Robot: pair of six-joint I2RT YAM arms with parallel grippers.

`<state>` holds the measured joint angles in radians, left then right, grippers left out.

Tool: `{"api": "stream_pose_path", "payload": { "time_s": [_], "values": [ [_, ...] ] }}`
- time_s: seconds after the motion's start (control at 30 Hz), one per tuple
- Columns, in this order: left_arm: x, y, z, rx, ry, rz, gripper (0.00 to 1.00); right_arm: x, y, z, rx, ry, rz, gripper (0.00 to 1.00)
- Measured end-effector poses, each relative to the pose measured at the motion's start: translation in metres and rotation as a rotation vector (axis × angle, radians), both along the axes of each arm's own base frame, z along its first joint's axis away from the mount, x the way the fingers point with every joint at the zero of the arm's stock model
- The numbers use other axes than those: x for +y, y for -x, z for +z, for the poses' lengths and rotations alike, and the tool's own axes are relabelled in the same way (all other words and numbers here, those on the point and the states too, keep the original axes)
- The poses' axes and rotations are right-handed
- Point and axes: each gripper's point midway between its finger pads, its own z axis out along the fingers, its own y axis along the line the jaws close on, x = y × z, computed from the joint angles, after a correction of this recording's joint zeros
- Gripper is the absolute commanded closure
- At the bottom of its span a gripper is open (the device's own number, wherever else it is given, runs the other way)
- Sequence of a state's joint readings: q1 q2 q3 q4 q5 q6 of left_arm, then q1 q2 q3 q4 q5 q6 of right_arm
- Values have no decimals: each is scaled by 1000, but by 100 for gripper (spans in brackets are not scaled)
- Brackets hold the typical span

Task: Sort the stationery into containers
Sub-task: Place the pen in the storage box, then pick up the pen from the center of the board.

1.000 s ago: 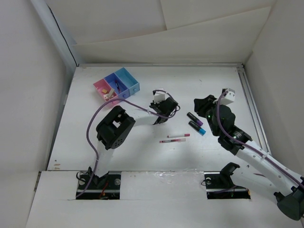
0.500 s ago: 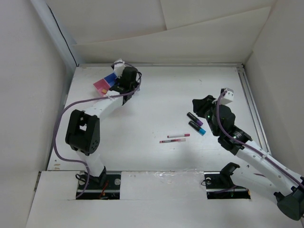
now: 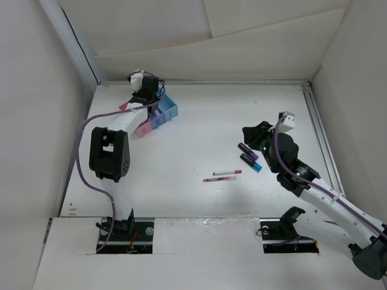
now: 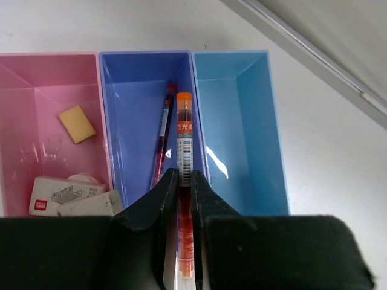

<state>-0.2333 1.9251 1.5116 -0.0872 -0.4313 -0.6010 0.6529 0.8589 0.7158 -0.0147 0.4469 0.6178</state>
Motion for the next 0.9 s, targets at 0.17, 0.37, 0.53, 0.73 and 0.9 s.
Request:
{"api": "stream_pose_path", "payload": {
  "time_s": [0.17, 0.37, 0.53, 0.73, 0.9],
  "values": [
    [9, -7, -13, 38, -18, 12, 99, 1, 0, 0, 0, 0, 3, 63],
    [29, -11, -16, 53, -48, 58, 92, 1, 1, 0, 1, -1, 9, 63],
    [33, -11, -14, 60, -75, 64, 79, 2, 1, 0, 1, -1, 12, 63],
    [32, -14, -9, 53, -79, 62, 75, 2, 1, 0, 1, -2, 14, 63],
    [29, -8, -8, 52, -77, 57, 78, 2, 1, 0, 1, -2, 14, 63]
  ]
}}
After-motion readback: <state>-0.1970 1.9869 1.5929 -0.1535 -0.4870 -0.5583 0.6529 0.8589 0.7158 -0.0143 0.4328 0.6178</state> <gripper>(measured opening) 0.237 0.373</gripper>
